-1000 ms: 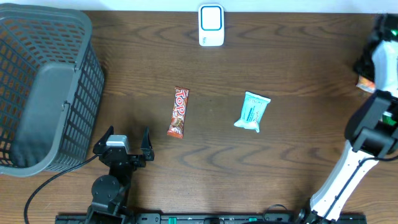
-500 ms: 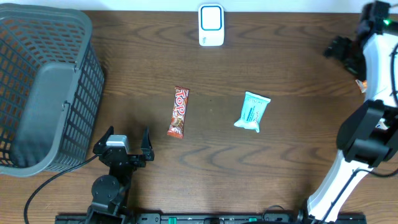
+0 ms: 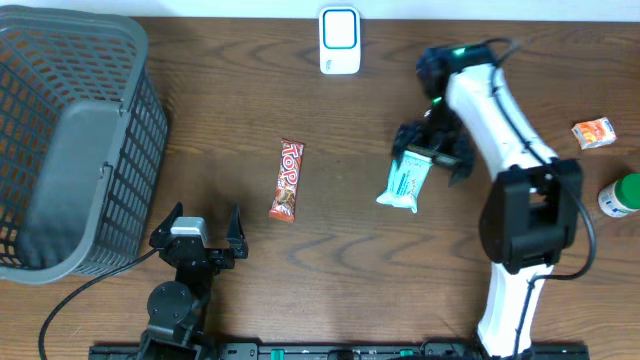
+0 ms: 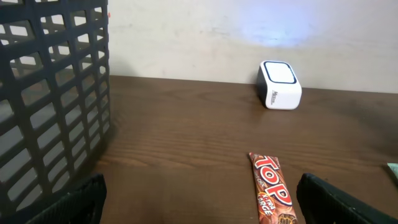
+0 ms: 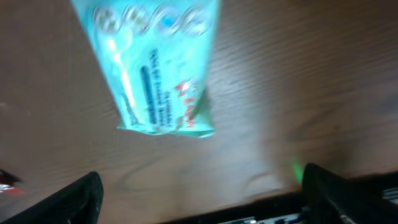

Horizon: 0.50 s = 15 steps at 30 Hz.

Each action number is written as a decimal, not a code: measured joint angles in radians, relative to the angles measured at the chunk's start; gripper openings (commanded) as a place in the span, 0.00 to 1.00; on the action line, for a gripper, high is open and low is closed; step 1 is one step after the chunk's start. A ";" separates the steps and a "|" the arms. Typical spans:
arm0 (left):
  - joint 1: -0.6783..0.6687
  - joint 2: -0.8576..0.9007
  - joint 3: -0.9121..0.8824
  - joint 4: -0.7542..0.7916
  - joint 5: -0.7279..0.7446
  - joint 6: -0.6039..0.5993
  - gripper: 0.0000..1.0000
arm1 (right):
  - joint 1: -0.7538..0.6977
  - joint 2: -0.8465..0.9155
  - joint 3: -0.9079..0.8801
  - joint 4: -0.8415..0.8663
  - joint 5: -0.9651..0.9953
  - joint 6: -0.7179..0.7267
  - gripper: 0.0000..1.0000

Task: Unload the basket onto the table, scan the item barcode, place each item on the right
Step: 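Reach the right gripper to the mint-green wipes pack and grasp it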

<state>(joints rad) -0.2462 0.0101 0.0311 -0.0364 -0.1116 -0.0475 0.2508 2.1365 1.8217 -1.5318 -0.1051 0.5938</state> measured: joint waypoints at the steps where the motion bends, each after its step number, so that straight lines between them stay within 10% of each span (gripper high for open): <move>1: 0.000 0.000 0.000 0.000 0.000 0.000 0.98 | 0.020 0.000 -0.013 0.015 -0.001 0.016 0.87; 15: 0.000 0.000 0.000 0.000 0.000 0.000 0.98 | 0.098 0.000 -0.050 0.224 0.161 0.212 0.73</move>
<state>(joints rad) -0.2462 0.0101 0.0311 -0.0364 -0.1116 -0.0475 0.3485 2.1365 1.7721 -1.3075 0.0563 0.8059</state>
